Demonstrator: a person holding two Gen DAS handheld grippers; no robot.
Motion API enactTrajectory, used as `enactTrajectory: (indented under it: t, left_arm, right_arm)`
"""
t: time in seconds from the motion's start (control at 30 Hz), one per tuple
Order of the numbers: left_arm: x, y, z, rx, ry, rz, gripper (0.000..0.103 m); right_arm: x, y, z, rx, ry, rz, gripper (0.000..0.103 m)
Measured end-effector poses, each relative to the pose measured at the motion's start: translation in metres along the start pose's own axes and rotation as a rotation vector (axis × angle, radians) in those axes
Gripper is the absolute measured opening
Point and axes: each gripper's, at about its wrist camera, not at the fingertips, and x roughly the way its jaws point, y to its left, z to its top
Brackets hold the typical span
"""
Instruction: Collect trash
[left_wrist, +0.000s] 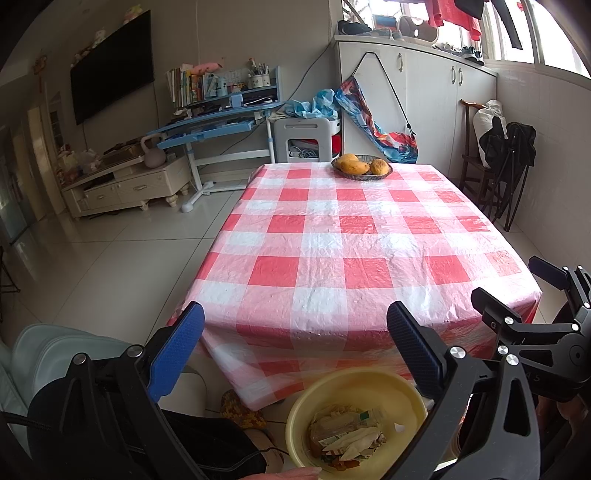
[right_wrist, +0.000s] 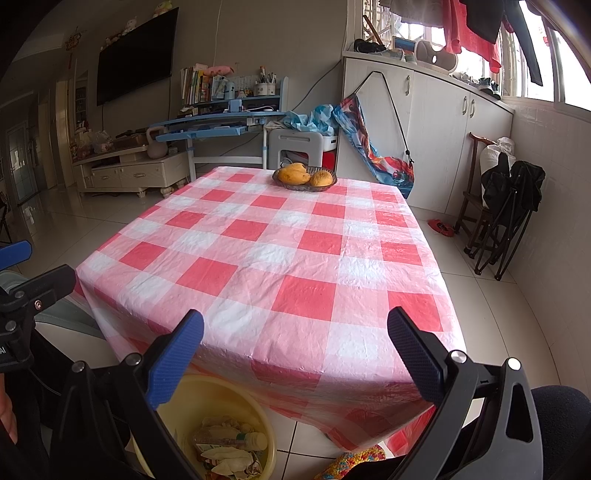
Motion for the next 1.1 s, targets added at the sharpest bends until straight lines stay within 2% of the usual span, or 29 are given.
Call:
enactTrajectory:
  t: [1.1]
  left_arm:
    - [0.0026,0.0014,-0.0040,0.004,0.004,0.007,0.096]
  right_arm:
    - [0.0024,0.0014,-0.0026,-0.003,0.005,0.001,0.095]
